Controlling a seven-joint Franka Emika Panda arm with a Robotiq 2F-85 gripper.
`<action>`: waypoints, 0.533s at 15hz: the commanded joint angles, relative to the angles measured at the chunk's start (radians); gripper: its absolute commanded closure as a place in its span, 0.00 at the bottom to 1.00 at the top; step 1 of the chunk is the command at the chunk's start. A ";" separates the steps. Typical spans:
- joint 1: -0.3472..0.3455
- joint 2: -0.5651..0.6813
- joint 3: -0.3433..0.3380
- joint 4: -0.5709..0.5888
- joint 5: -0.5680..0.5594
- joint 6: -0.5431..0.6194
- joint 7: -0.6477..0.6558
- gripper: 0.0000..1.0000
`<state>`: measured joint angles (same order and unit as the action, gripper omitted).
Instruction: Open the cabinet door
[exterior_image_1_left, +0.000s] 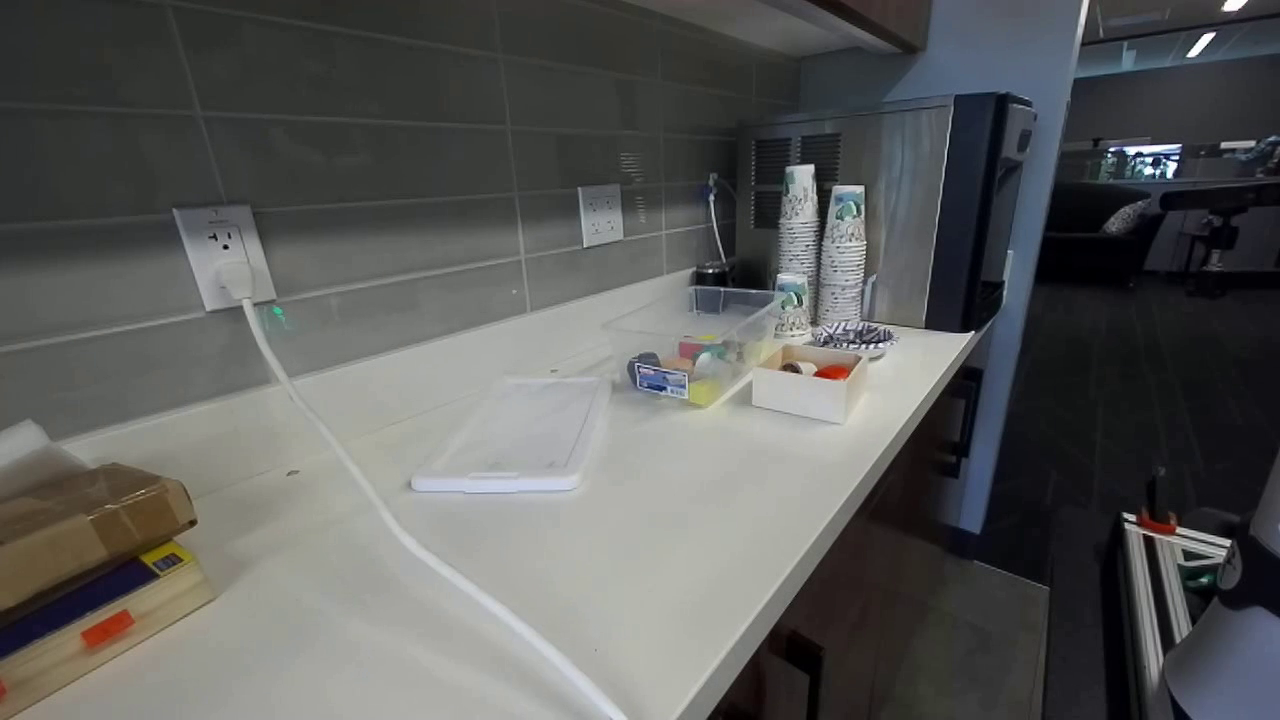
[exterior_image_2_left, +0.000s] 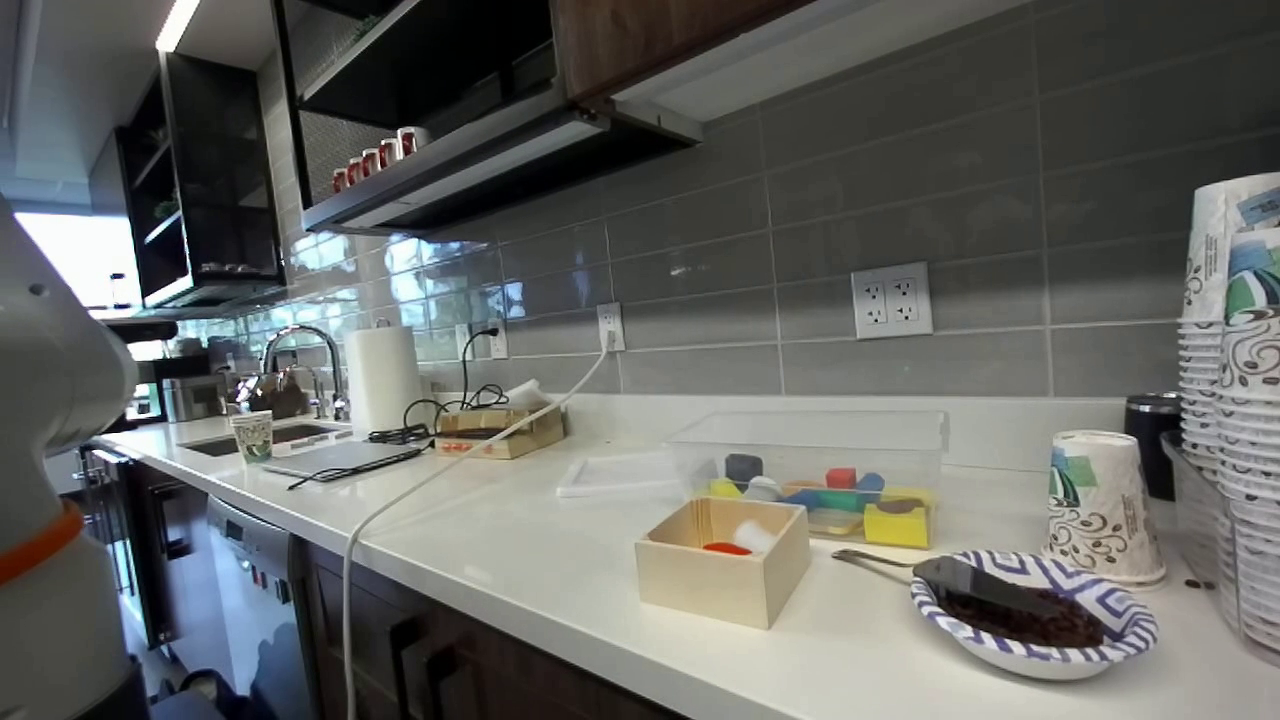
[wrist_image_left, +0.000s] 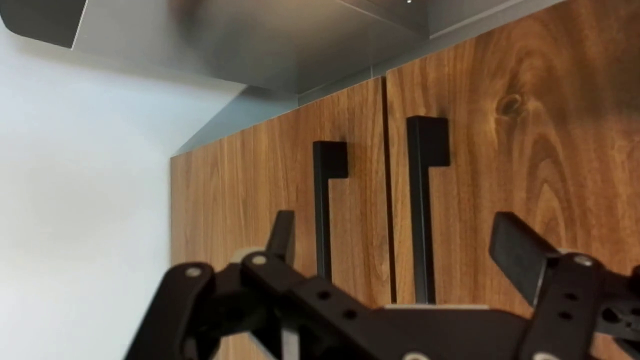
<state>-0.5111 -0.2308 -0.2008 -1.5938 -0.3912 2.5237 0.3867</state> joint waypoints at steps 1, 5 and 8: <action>0.033 0.084 -0.044 0.109 0.012 -0.017 -0.018 0.00; 0.065 0.131 -0.086 0.163 0.048 -0.034 -0.103 0.00; 0.089 0.159 -0.112 0.199 0.093 -0.050 -0.191 0.00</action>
<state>-0.4582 -0.1164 -0.2773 -1.4731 -0.3632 2.5148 0.2937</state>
